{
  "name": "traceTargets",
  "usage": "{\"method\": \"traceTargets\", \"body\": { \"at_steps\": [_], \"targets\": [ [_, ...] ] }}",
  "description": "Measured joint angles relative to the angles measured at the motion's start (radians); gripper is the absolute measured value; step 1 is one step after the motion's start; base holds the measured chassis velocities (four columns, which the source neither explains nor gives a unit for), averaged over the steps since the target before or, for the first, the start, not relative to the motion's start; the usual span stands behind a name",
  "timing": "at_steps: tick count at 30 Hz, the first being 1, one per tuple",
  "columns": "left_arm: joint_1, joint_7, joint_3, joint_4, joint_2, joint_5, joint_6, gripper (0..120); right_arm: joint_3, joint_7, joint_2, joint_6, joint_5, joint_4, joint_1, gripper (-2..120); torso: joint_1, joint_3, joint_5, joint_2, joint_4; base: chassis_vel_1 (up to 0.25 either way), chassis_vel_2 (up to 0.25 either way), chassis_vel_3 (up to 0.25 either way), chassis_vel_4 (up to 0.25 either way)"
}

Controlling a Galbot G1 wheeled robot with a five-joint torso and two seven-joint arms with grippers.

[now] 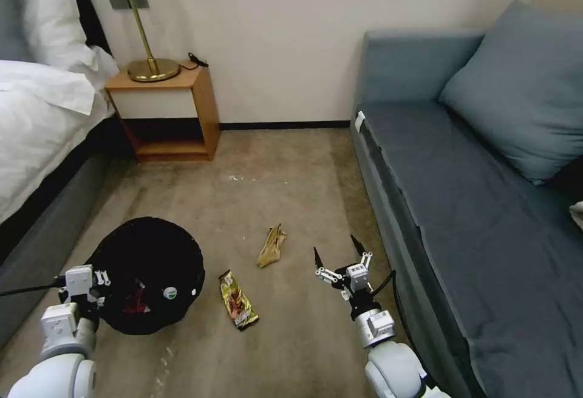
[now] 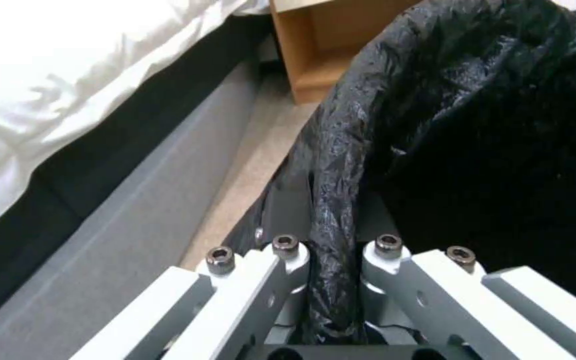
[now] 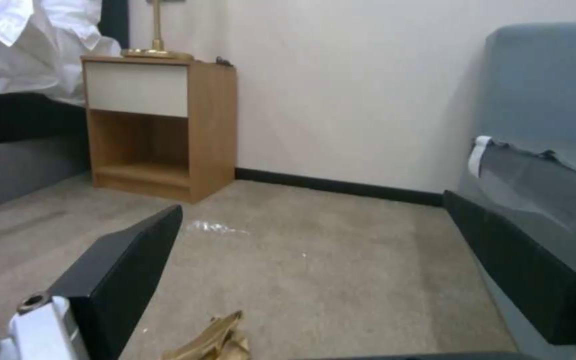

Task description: Pick up the trash bin, then pick up the garbage on the floor and place it into the trash bin.

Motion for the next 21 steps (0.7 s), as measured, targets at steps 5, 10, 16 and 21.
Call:
{"method": "traceTargets", "body": {
  "at_steps": [5, 10, 16, 21],
  "targets": [
    [0.005, -0.001, -0.001, -0.001, -0.001, 0.000, -0.002, 5, -0.005, -0.001, 0.000, 0.000, 0.000, -0.002, 0.001, 100, 0.000, 0.000, 0.0000, 0.000, 0.0001, -0.120, 0.121, 0.121, -0.115],
    [0.006, -0.002, -0.002, -0.002, -0.002, 0.000, -0.003, 5, -0.034, -0.014, -0.014, 0.000, 0.005, -0.010, 0.007, 100, 0.000, 0.000, 0.0001, 0.000, 0.0000, -0.101, 0.106, 0.100, -0.111],
    [0.005, -0.003, -0.002, -0.006, -0.006, 0.006, -0.003, 5, -0.125, -0.031, -0.108, -0.104, 0.054, 0.012, 0.068, 100, 0.000, 0.000, -0.0001, 0.000, 0.0000, -0.045, 0.051, 0.039, -0.052],
    [0.007, -0.011, -0.001, -0.019, -0.015, 0.010, -0.005, 5, -0.263, -0.074, -0.198, -0.290, 0.173, 0.048, 0.164, 100, 0.000, 0.000, 0.0000, 0.000, 0.0000, 0.000, 0.000, 0.000, 0.000]
  ]
}}
